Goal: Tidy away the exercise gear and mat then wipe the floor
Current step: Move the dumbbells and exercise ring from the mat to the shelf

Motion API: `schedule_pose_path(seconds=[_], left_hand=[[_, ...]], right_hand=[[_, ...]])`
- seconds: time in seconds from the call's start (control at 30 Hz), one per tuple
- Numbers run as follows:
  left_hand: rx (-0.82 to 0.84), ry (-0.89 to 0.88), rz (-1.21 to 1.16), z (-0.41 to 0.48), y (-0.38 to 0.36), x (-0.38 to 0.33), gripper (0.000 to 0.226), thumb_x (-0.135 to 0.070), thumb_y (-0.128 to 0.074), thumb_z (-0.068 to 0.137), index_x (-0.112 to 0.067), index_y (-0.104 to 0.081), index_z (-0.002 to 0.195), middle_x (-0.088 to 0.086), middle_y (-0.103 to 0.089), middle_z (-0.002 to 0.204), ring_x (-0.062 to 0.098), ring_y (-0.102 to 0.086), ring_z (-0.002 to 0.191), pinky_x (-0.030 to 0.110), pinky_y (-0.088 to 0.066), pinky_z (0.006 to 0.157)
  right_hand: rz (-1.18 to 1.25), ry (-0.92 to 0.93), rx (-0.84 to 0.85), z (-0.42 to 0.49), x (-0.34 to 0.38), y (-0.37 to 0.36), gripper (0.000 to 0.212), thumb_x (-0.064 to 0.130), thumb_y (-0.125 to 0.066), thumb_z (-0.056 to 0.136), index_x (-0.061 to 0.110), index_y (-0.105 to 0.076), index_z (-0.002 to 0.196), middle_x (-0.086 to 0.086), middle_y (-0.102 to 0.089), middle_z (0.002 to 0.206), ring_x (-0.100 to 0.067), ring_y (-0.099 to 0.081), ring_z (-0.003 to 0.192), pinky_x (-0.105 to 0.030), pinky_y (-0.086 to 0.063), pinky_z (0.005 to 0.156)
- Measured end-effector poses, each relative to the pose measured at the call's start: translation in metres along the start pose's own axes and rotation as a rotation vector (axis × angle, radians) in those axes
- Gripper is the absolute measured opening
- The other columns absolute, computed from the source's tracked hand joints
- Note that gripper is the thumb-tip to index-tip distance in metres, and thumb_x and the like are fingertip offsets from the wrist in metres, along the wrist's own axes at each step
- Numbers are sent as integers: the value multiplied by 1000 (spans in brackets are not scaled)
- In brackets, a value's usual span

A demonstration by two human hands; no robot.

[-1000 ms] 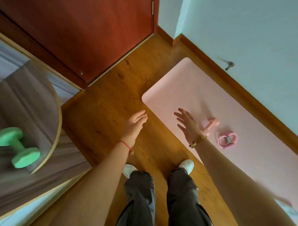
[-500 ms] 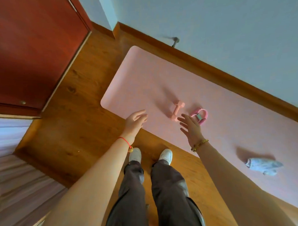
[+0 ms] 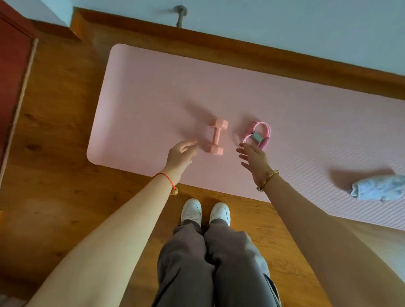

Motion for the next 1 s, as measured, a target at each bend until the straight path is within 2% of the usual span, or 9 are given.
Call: schedule_pose_path(seconds=[0.23, 0.33, 0.4, 0.53, 0.6, 0.7, 0.77, 0.87, 1.0], left_hand=[[54, 1, 119, 121, -41, 51, 44, -22, -63, 96, -13, -55, 139, 7, -56, 141, 23, -52, 132, 35, -44, 106], [73, -3, 186, 173, -55, 75, 50, -19, -63, 95, -14, -50, 143, 6, -52, 147, 21, -48, 135, 35, -40, 109], [96, -3, 223, 200, -63, 93, 60, -23, -68, 92, -15, -45, 147, 3, -48, 147, 18, -47, 134, 34, -40, 109], [167, 0, 318, 234, -75, 127, 53, -34, -77, 84, -10, -56, 125, -3, -60, 114, 14, -56, 101, 24, -45, 73], [156, -31, 328, 243, -80, 141, 59, -29, -81, 82, -13, -54, 132, -1, -62, 121, 12, -60, 105, 21, -46, 81], [191, -79, 276, 248, -86, 149, 47, -5, -79, 82, -20, -55, 120, -8, -63, 102, -10, -64, 80, 4, -45, 73], [193, -103, 245, 247, -89, 148, 49, -12, -84, 74, -26, -58, 113, -6, -67, 102, -6, -64, 83, 13, -49, 80], [171, -127, 236, 244, -86, 145, 55, -30, -80, 61, -24, -66, 113, 5, -72, 112, 18, -67, 104, 35, -51, 96], [180, -160, 278, 232, -77, 137, 56, -34, -80, 66, -25, -69, 119, 8, -74, 107, 26, -69, 105, 51, -52, 98]], right_hand=[[-139, 32, -23, 129, -44, -9, 23, 29, -52, 98, 14, -62, 112, -2, -62, 112, -21, -57, 107, -47, -46, 106], [-195, 63, -16, 182, -62, -21, 30, 31, -51, 98, 10, -64, 114, -14, -64, 118, -31, -59, 113, -51, -44, 106], [-209, 76, 8, 212, -75, -29, 30, 32, -50, 99, 7, -65, 105, -21, -64, 113, -29, -58, 100, -55, -43, 106], [-253, 76, 45, 259, -97, -47, 44, 38, -53, 93, -3, -65, 98, -32, -63, 112, -21, -47, 88, -58, -42, 104], [-252, 73, 87, 269, -102, -57, 24, 32, -52, 97, 18, -64, 83, -13, -63, 99, -20, -52, 91, -50, -45, 102], [-246, 82, 114, 282, -107, -69, 23, 20, -51, 93, 22, -68, 78, -8, -71, 98, -25, -64, 94, -46, -50, 97], [-244, 82, 111, 288, -108, -75, 21, 18, -52, 90, 21, -69, 77, -12, -74, 96, -25, -66, 89, -46, -54, 93], [-228, 59, 68, 292, -108, -81, 19, 14, -55, 92, 16, -67, 78, -12, -70, 85, -24, -63, 84, -43, -55, 87], [-210, 71, 86, 279, -105, -81, 13, 6, -54, 91, 8, -67, 93, -7, -68, 84, -24, -64, 87, -38, -55, 85]])
Point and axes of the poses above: each hand's wrist, its own z-axis towards the middle knuckle, its own y-axis out of the back of the hand, x = y × z, the point moved 1 cm from there along z, towards the middle knuckle
